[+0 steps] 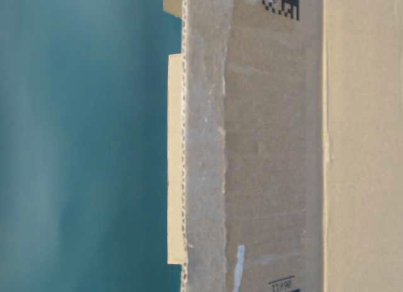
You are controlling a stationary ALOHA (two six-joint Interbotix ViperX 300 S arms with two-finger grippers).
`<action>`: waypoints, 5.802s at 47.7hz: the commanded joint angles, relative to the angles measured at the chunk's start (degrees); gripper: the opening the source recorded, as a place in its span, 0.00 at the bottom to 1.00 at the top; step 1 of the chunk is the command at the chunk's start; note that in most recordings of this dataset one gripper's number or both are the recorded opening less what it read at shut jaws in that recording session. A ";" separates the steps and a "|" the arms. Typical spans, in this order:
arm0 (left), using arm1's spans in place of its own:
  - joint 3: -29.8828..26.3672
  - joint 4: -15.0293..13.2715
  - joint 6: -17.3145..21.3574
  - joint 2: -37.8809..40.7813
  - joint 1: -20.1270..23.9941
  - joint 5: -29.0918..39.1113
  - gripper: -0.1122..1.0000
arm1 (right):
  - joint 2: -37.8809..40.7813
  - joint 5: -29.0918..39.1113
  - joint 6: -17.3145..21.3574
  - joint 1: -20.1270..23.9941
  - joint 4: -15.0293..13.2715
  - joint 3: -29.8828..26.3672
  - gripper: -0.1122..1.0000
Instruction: Close the cardboard box.
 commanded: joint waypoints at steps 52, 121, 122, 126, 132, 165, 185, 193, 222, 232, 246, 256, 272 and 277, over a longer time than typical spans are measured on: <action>11.51 -2.11 -5.98 1.93 2.11 11.43 0.10 | 14.24 3.16 2.46 -3.87 5.71 7.82 0.10; -12.04 -2.11 -2.02 38.06 7.38 -6.59 0.10 | 40.61 -7.47 1.05 -4.57 5.10 -12.48 0.10; -12.22 -2.11 -2.02 38.41 7.38 -6.50 0.10 | 40.78 -7.56 1.05 -4.57 5.10 -12.57 0.10; -13.01 -2.11 -2.02 39.90 7.47 -6.42 0.10 | 41.48 -7.73 1.05 -4.57 5.10 -12.74 0.10; -13.62 -2.11 -2.20 43.51 7.38 -6.86 0.10 | 43.77 -8.88 1.49 -4.57 5.27 -12.39 0.10; -23.82 -2.02 -0.35 54.23 8.70 -11.25 0.10 | 48.52 -10.81 2.29 -4.57 5.62 -13.54 0.10; -32.43 -2.02 5.01 59.94 14.24 -11.07 0.10 | 48.52 -10.81 2.29 -4.31 5.62 -13.54 0.10; -32.78 -1.93 5.10 61.52 14.59 -11.07 0.10 | 48.52 -10.90 2.29 -4.31 5.62 -13.54 0.10; -33.05 -1.93 4.92 65.30 14.85 -11.25 0.10 | 48.43 -10.81 2.29 -4.31 5.62 -13.54 0.10; -32.96 -1.93 4.92 65.30 14.85 -11.07 0.10 | 45.44 -8.96 2.29 -3.78 5.62 -14.06 0.10; -32.17 -2.02 4.92 65.04 14.85 -10.81 0.10 | 31.90 -1.76 2.37 1.49 5.62 -14.15 0.10; -31.55 -1.93 4.83 64.95 14.85 -10.72 0.10 | 24.70 -1.67 2.11 10.20 5.45 -12.66 0.10; -31.38 -2.02 4.75 64.95 14.85 -10.81 0.10 | 28.21 -2.20 1.58 23.55 4.83 -11.43 0.10; -31.38 -2.02 4.75 64.95 14.85 -10.72 0.10 | 31.82 -3.96 1.58 25.40 4.92 -11.43 0.10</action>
